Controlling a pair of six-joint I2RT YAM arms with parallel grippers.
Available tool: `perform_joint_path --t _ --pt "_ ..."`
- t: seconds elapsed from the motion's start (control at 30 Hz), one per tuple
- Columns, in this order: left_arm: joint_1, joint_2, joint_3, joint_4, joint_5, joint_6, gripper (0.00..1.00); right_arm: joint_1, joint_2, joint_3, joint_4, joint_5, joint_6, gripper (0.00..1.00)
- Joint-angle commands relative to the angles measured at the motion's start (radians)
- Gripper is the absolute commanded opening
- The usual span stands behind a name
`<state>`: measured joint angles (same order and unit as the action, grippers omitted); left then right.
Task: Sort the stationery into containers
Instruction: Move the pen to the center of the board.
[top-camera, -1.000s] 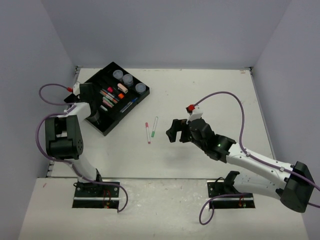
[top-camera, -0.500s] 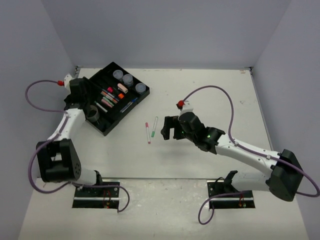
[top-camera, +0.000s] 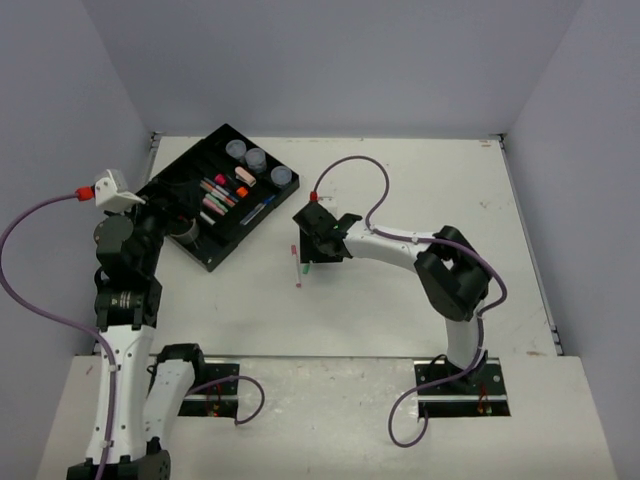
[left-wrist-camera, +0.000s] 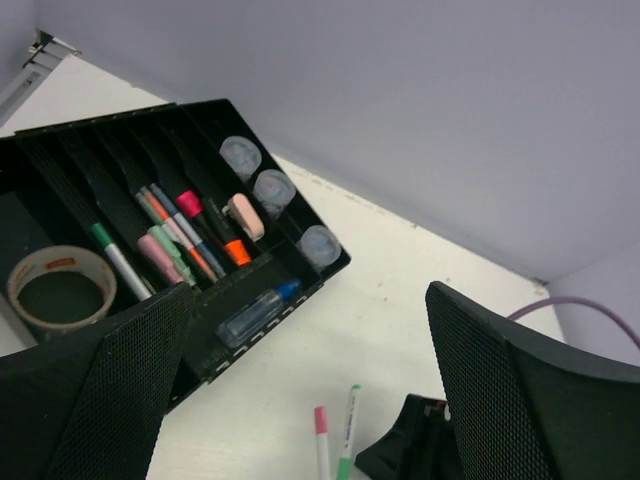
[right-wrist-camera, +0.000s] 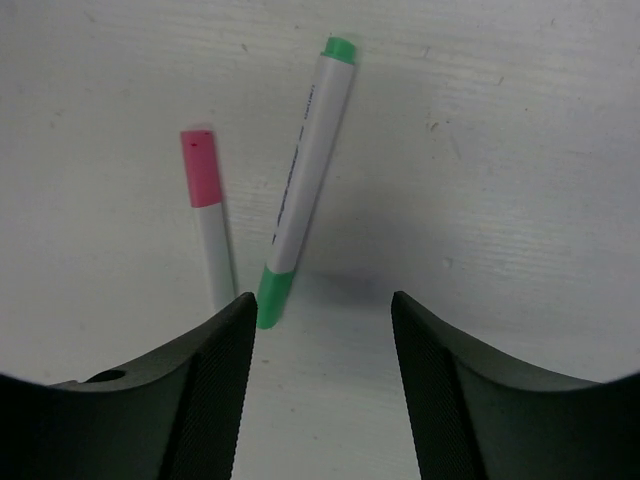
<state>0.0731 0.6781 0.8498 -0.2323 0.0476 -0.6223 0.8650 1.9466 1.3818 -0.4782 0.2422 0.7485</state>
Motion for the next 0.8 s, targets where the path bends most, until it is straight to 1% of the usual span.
perform_joint_path --t 0.0,0.1,0.23,0.4,0.5,0.63,0.73,0.77 --pt "0.001 -0.016 -0.038 -0.14 0.031 0.132 1.0 0.005 0.043 0.087 -0.021 0.003 0.064 0.54" --pt "0.001 0.003 -0.051 -0.174 0.023 0.165 1.0 0.009 0.075 0.098 -0.022 0.001 0.071 0.53" --pt "0.002 0.003 -0.102 -0.145 0.05 0.175 1.0 0.011 0.09 0.106 -0.03 0.008 0.078 0.52" --pt "0.002 0.001 -0.114 -0.141 0.072 0.183 1.0 0.012 0.137 0.145 -0.084 0.04 0.088 0.46" --pt "0.002 -0.005 -0.112 -0.138 0.078 0.187 1.0 0.011 0.15 0.137 -0.086 0.033 0.094 0.42" --pt "0.001 0.001 -0.117 -0.134 0.101 0.191 1.0 0.011 0.147 0.103 -0.079 0.02 0.095 0.34" --pt "0.001 0.001 -0.117 -0.134 0.125 0.194 1.0 0.011 0.115 0.057 -0.064 0.029 0.098 0.28" --pt "0.001 0.003 -0.117 -0.133 0.138 0.198 1.0 0.011 0.103 0.038 -0.053 0.031 0.098 0.24"
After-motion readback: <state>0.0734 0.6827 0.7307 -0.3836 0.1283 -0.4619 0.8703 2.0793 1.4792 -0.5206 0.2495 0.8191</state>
